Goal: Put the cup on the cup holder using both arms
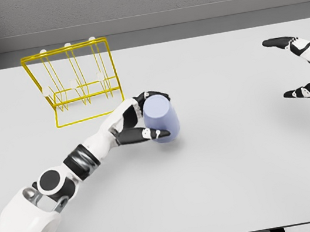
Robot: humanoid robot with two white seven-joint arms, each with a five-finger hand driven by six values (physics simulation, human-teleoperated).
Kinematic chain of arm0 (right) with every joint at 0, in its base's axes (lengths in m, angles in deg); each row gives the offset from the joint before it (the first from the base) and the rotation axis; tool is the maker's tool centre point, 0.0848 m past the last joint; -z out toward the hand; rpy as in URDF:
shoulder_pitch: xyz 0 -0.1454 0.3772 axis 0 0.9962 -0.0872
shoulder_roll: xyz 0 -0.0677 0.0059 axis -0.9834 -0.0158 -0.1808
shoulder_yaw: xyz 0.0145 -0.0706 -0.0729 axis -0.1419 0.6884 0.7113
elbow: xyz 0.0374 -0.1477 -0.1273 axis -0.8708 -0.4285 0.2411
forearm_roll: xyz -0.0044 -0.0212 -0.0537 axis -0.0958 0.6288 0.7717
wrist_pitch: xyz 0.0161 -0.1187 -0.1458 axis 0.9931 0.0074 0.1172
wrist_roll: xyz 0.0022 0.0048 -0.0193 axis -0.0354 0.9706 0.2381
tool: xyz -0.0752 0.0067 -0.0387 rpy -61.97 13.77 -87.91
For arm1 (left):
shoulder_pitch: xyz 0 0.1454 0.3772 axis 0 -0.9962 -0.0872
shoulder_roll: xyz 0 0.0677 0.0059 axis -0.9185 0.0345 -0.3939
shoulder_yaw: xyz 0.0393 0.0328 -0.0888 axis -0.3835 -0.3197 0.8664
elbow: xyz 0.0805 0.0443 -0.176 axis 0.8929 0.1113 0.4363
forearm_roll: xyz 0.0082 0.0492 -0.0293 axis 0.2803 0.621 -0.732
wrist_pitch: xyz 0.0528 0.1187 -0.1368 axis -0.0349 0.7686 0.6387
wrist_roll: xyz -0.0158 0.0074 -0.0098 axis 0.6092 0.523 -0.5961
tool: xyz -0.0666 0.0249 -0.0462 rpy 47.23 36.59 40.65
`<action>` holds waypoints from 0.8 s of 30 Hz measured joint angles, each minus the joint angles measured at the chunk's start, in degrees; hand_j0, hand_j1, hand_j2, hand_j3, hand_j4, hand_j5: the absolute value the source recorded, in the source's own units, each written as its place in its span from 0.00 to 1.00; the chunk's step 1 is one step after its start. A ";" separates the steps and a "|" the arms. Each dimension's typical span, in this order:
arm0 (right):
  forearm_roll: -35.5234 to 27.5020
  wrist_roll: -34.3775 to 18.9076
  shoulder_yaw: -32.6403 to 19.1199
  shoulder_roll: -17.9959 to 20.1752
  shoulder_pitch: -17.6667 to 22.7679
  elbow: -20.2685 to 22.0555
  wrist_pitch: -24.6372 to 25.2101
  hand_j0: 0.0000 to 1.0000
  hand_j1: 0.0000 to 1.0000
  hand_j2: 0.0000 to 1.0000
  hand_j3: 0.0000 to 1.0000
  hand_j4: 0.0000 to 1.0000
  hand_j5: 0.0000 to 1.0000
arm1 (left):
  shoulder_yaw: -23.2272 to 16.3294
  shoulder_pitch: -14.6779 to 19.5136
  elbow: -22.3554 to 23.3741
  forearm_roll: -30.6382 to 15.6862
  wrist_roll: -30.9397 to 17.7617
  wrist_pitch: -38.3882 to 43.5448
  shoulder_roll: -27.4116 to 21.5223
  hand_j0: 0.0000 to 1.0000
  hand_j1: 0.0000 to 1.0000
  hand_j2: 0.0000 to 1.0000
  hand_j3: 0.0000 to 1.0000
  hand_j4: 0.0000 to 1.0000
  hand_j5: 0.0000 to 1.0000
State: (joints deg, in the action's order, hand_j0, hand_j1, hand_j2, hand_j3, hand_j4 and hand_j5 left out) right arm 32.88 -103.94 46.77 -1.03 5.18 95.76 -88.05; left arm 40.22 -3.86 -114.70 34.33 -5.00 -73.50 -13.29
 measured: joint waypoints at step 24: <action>-0.04 0.00 0.00 0.00 0.00 0.01 0.00 1.00 1.00 1.00 1.00 1.00 1.00 | 9.55 2.37 -4.70 -5.94 0.01 -0.06 -10.12 0.68 0.68 0.68 0.68 0.68 0.68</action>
State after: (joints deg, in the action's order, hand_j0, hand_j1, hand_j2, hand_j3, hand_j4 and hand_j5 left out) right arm 32.83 -103.94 46.78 -1.03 5.18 95.77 -88.05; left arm 49.77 -1.49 -119.40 28.39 -4.99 -73.56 -23.40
